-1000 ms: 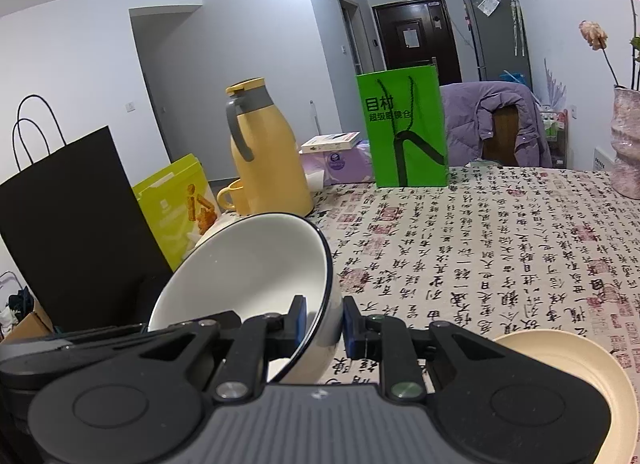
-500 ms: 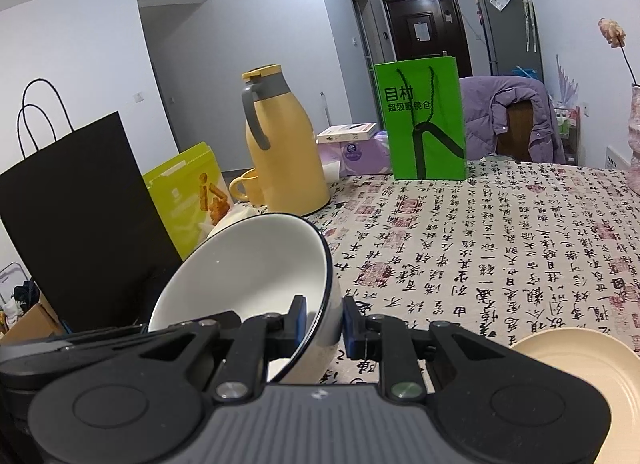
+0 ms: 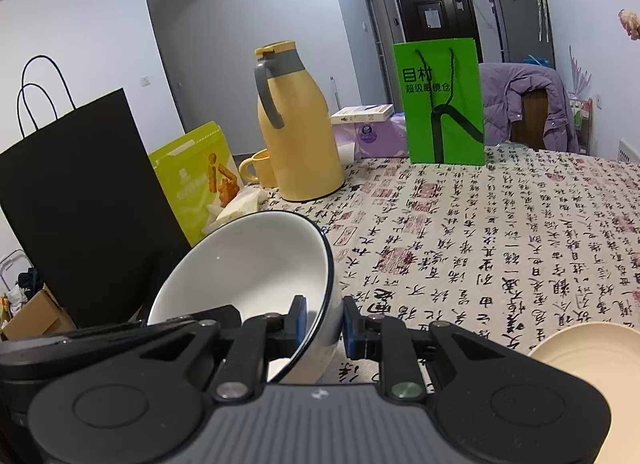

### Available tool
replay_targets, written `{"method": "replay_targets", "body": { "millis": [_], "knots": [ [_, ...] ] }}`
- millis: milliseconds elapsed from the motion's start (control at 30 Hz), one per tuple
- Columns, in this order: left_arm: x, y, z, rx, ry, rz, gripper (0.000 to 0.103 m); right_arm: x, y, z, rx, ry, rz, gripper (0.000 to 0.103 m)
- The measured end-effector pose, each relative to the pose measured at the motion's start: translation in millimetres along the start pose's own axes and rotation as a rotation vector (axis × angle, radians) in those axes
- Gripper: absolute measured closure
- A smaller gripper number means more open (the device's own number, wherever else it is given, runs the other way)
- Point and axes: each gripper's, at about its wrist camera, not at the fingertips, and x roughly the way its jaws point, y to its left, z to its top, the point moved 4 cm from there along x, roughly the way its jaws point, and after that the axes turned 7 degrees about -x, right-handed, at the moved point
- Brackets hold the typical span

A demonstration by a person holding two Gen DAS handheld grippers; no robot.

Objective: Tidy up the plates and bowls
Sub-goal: 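Lower the white bowl into the blue bowl stack with both grippers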

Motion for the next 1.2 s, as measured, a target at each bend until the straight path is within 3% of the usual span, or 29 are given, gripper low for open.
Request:
{"method": "replay_targets", "body": {
  "millis": [700,1200],
  "knots": [
    [20.8,44.1,-6.1,-0.068,0.055,0.056,0.081,46.4,24.4,-12.8,-0.023,0.083,0.061,0.083],
    [34.7,50.4,-12.3,-0.065,0.085,0.071,0.081,62.7,20.6,-21.1,-0.048,0.109,0.079,0.083]
  ]
}}
